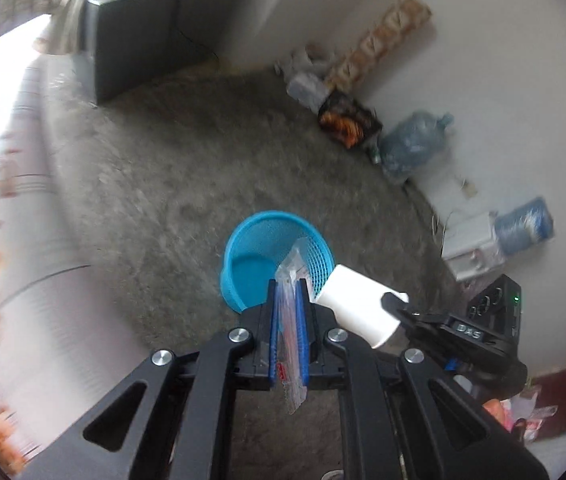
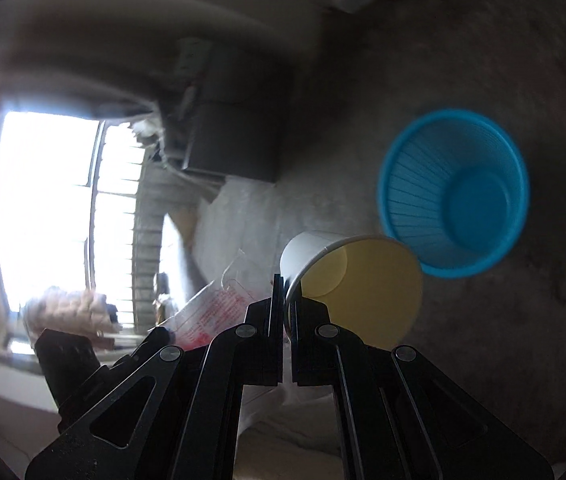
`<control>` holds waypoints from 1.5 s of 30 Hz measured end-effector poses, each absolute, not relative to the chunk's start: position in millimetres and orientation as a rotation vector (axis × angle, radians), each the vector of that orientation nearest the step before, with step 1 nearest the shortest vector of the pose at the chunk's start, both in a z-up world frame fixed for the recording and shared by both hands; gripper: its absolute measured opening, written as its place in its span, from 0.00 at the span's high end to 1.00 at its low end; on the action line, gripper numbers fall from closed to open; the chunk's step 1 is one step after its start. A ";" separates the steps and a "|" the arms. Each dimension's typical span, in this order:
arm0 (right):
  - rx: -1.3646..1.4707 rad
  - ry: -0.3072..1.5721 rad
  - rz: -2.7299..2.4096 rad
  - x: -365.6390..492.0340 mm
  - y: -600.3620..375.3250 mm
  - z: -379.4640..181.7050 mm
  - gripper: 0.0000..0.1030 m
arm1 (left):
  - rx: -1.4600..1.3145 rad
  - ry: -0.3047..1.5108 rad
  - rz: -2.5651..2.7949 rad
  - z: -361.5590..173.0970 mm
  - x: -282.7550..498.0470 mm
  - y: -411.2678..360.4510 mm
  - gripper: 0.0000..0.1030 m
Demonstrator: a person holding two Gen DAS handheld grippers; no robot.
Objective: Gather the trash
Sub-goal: 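Carry the wrapper and cup to the blue wastebasket and open both tools, then move both tools back over the table toward the white tissues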
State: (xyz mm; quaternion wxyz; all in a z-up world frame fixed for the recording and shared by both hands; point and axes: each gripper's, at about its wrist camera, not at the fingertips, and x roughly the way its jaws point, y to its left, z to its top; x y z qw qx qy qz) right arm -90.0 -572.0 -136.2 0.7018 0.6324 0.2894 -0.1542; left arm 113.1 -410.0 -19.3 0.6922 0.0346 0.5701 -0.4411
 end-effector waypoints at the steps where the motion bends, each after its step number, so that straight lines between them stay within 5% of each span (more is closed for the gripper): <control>1: 1.430 0.647 -0.360 -90.6 -580.6 -146.9 0.98 | 0.097 1.283 -0.979 -26.6 110.7 -422.4 0.93; 6: 1.537 0.682 -0.417 -82.8 -620.1 -199.2 0.94 | 0.203 1.310 -0.976 -69.5 107.1 -485.6 0.85; 7: 1.554 0.701 -0.429 -79.3 -628.1 -211.5 0.89 | 0.238 1.315 -0.974 -80.2 108.1 -500.0 0.81; 10: 1.605 0.752 -0.489 -66.5 -645.2 -247.0 0.50 | 0.280 1.324 -0.928 -103.2 112.0 -514.3 0.55; 11: 1.616 0.780 -0.527 -62.7 -649.5 -259.3 0.49 | 0.287 1.326 -0.909 -108.5 113.7 -516.3 0.53; 18: 1.615 0.851 -0.549 -66.3 -642.8 -286.9 0.44 | 0.282 1.290 -0.897 -106.1 122.7 -495.1 0.40; 30: 1.476 0.851 -0.536 -79.4 -622.7 -253.5 0.42 | 0.150 1.125 -0.910 -34.2 131.3 -432.5 0.22; 45: 1.209 0.910 -0.401 -90.5 -549.5 -189.9 0.41 | 0.018 1.031 -0.902 29.4 129.9 -297.7 0.15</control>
